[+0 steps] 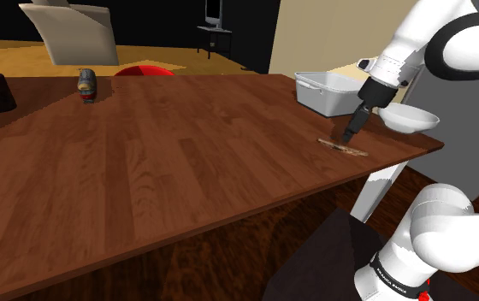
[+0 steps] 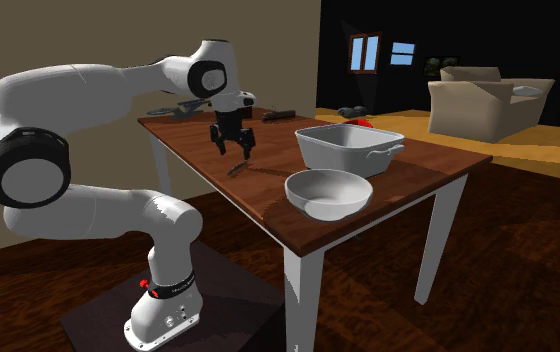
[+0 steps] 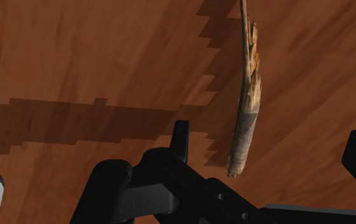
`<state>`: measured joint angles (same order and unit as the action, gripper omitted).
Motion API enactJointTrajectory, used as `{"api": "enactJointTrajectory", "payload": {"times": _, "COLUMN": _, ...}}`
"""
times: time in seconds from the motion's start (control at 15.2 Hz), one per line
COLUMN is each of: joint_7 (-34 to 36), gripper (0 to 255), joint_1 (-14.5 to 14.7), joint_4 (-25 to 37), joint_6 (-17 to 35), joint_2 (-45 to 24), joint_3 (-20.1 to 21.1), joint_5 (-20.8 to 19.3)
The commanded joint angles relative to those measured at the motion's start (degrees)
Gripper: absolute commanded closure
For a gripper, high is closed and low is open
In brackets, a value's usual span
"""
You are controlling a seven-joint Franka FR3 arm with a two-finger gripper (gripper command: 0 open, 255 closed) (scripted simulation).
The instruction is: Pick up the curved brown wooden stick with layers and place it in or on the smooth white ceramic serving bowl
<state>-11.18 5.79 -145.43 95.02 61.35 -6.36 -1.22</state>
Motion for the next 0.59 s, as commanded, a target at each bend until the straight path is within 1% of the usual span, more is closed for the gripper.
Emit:
{"api": "enactJointTrajectory", "payload": {"times": 0.0, "joint_7": -0.20, "gripper": 0, "joint_1": 0.05, "joint_4": -1.75, "joint_6": 1.38, "joint_2": 0.45, "joint_3": -0.09, "joint_5": -0.04}}
{"api": "enactJointTrajectory", "payload": {"times": 0.2, "joint_7": -0.19, "gripper": 0, "joint_1": 0.02, "joint_4": -3.87, "joint_6": 3.25, "joint_2": 0.69, "joint_3": -0.12, "joint_5": -0.09}}
{"api": "enactJointTrajectory", "payload": {"times": 0.53, "joint_7": -0.19, "gripper": 0, "joint_1": 0.02, "joint_4": -3.86, "joint_6": 3.26, "joint_2": 0.68, "joint_3": -0.12, "joint_5": -0.09}}
